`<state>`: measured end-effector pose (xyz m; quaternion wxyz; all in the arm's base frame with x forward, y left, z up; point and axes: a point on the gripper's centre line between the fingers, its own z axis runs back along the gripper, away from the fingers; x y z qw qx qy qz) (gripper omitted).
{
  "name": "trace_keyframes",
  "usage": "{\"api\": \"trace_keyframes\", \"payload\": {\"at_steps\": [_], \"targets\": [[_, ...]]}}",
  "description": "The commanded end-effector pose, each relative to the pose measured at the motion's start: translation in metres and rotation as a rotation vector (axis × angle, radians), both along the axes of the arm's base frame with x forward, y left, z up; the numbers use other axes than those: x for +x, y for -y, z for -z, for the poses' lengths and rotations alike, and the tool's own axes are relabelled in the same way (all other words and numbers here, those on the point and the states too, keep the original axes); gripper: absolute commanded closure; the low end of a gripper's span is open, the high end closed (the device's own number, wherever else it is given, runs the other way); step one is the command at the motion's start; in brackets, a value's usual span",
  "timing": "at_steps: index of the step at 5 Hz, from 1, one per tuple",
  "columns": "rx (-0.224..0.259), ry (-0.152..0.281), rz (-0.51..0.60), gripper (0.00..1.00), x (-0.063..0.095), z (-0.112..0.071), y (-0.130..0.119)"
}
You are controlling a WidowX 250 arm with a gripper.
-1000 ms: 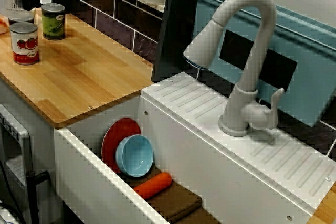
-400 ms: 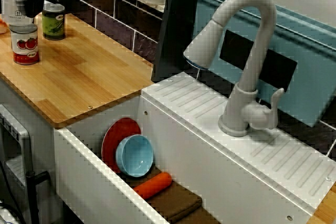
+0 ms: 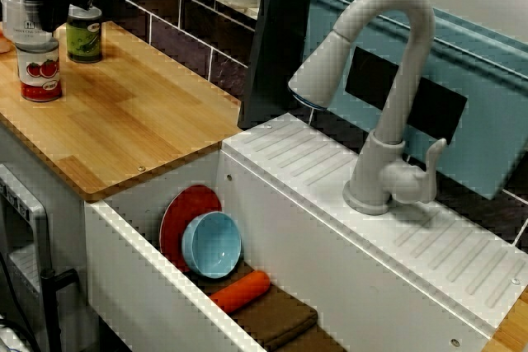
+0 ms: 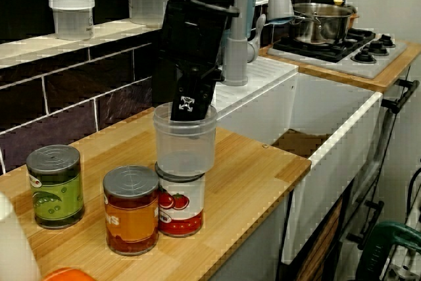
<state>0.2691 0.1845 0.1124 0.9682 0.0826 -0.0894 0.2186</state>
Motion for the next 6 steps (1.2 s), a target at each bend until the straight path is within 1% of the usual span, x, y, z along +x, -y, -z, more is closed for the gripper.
{"api": "trace_keyframes", "payload": {"at_steps": [1,2,3,5,6], "targets": [[0.039,0.061,-0.031,1.0,0.0062,-0.0116,-0.0084],[0.027,0.068,-0.069,0.18,0.0079,-0.0116,-0.011],[0.013,0.071,-0.094,0.0,0.0083,-0.0131,-0.0134],[-0.003,0.069,-0.114,0.0,0.0089,-0.0152,-0.0163],[-0.012,0.06,-0.105,0.0,0.0083,-0.0188,-0.0158]]}}
